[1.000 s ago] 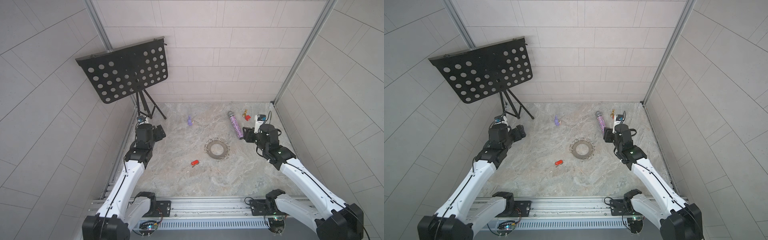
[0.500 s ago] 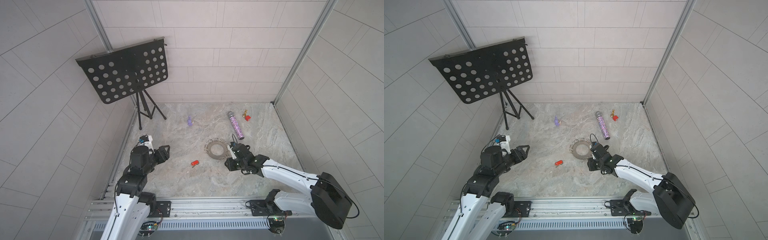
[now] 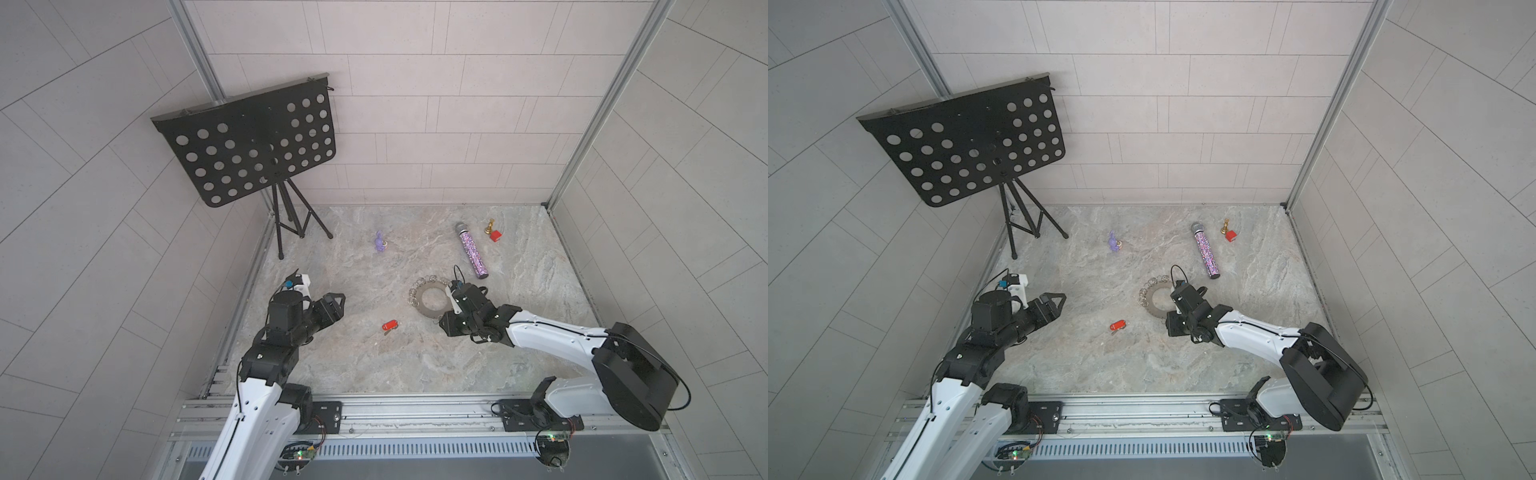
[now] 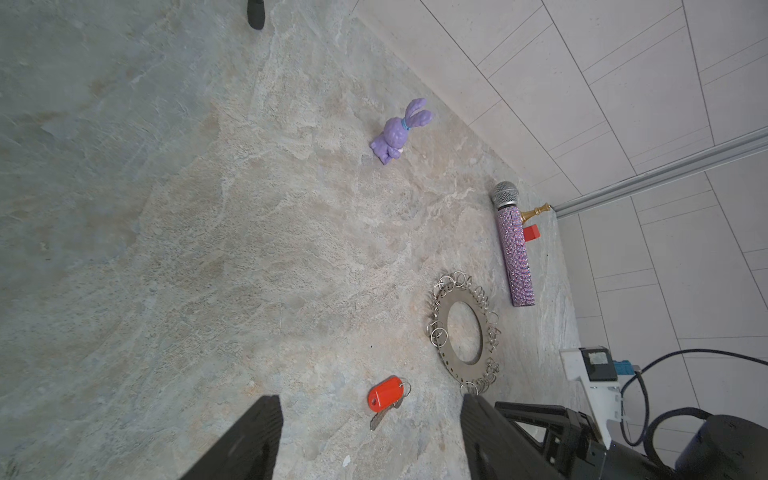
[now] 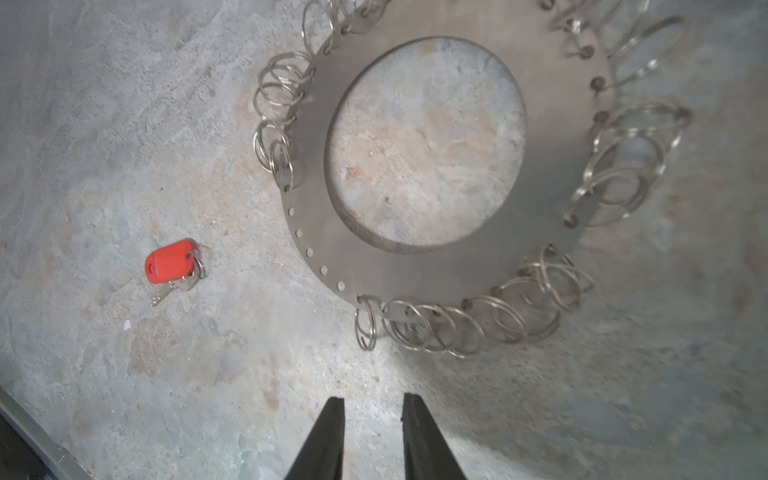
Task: Attach keys to a key ring
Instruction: Pick up the keyring from the center of the board.
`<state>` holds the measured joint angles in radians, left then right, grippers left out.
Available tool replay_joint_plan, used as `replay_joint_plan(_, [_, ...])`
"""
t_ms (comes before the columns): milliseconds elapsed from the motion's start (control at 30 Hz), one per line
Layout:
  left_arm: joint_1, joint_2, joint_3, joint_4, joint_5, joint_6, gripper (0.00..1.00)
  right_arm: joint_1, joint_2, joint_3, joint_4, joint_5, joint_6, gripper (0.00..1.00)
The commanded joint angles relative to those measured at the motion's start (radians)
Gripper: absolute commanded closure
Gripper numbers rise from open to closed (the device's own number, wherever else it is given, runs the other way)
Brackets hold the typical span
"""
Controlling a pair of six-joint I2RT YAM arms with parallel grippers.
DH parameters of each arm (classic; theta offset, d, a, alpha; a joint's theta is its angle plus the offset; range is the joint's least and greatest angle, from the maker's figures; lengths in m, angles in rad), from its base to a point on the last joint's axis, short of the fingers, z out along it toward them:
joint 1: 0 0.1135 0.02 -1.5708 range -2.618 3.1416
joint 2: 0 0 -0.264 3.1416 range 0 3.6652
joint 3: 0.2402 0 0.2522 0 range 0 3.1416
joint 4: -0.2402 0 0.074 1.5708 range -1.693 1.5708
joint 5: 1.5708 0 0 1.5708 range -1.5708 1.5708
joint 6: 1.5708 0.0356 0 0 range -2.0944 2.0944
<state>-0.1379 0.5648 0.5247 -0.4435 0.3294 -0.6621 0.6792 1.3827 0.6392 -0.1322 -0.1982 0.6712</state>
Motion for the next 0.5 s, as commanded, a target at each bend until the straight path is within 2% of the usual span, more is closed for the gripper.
replay_joint_plan(0, [-0.003,-0.019,-0.008,0.02,-0.005,-0.005,0.24,0.007,0.026,0.045,0.029,0.0,0.01,0.72])
replay_joint_plan(467, [-0.003,-0.028,-0.009,0.023,-0.011,-0.007,0.22,0.007,0.078,0.068,0.0,0.031,0.004,0.77])
